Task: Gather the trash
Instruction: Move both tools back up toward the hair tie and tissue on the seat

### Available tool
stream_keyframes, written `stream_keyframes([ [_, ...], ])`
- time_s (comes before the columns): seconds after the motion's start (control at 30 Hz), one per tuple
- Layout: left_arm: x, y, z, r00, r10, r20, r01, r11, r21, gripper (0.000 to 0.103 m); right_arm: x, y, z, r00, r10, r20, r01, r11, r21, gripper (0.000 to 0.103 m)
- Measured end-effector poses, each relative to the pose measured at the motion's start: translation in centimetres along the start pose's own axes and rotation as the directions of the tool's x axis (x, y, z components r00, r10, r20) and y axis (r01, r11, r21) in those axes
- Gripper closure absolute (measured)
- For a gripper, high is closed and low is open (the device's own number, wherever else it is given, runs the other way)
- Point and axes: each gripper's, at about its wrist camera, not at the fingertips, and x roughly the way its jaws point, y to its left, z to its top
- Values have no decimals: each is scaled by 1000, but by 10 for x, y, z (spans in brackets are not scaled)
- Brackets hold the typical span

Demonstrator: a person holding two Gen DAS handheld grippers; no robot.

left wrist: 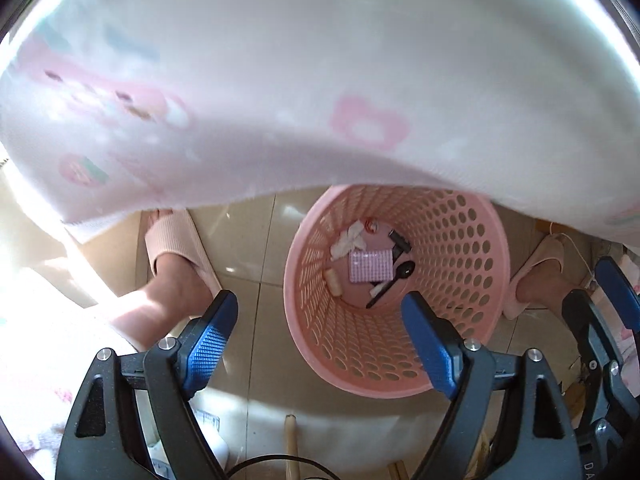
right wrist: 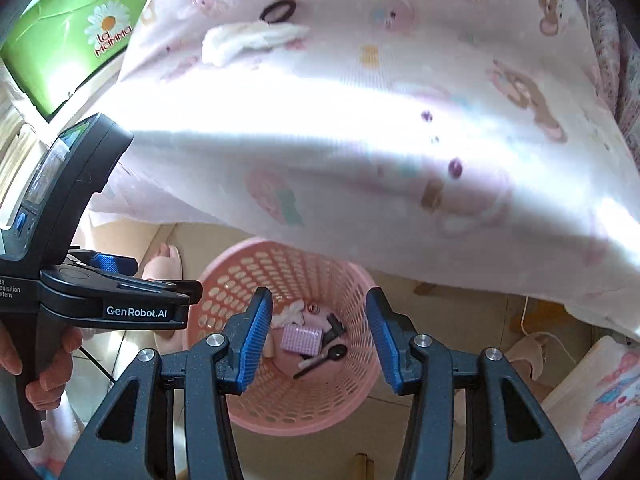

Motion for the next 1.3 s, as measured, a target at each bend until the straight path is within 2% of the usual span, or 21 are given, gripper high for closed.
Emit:
stream_keyframes([
  [0.13, -18, -3, 1, 998, 18, 67, -19, 1000, 25, 18, -12, 7, 3, 999, -22, 45, 24, 999, -30, 51],
  [0.37, -38, -3, 5, 991, 15, 134, -19, 1000, 24, 18, -36, 19, 5, 988, -74, 134, 83, 994, -66, 51],
  [0.53, -69, 0, 4, 975, -58, 213, 56, 998, 17, 18, -61, 15, 13, 974, -65, 218, 72, 997, -22, 51],
  [0.6, -83, 1, 2, 963, -71, 262, 67, 997, 22, 18, -70, 15, 12, 966, -67, 248, 76, 997, -26, 51],
  [0.7, -102, 2, -1, 936, -44, 348, 37, 999, 26, 18, -78, 14, 12, 956, -82, 282, 95, 995, -32, 51],
  [0.87, -126, 2, 0, 876, -12, 482, 0, 1000, 23, 15, -91, 8, 16, 938, -78, 338, 93, 995, -29, 50],
  [0.97, -138, 2, 2, 838, 21, 546, -40, 999, 23, 13, -95, 6, 22, 931, -75, 358, 90, 996, -25, 46],
  [1.03, -144, 1, 5, 817, 42, 575, -67, 998, 22, 7, -98, 2, 28, 926, -73, 369, 87, 996, -22, 45],
  [1.07, -148, 1, 8, 814, 45, 579, -74, 997, 27, 1, -100, 1, 32, 924, -73, 376, 89, 996, -24, 43],
  [1.17, -162, 4, 22, 815, 23, 579, -65, 997, 52, 1, -106, -4, 48, 910, -94, 405, 121, 992, -40, 36],
  [1.23, -171, 8, 32, 817, 8, 577, -58, 996, 67, 1, -113, -8, 60, 899, -98, 428, 128, 991, -42, 27],
  [1.27, -177, 11, 38, 814, 1, 580, -56, 996, 76, 1, -117, -11, 67, 892, -94, 443, 124, 992, -38, 19],
  [1.3, -184, 12, 44, 809, 1, 588, -59, 995, 80, 1, -121, -14, 72, 885, -90, 457, 117, 993, -30, 16],
])
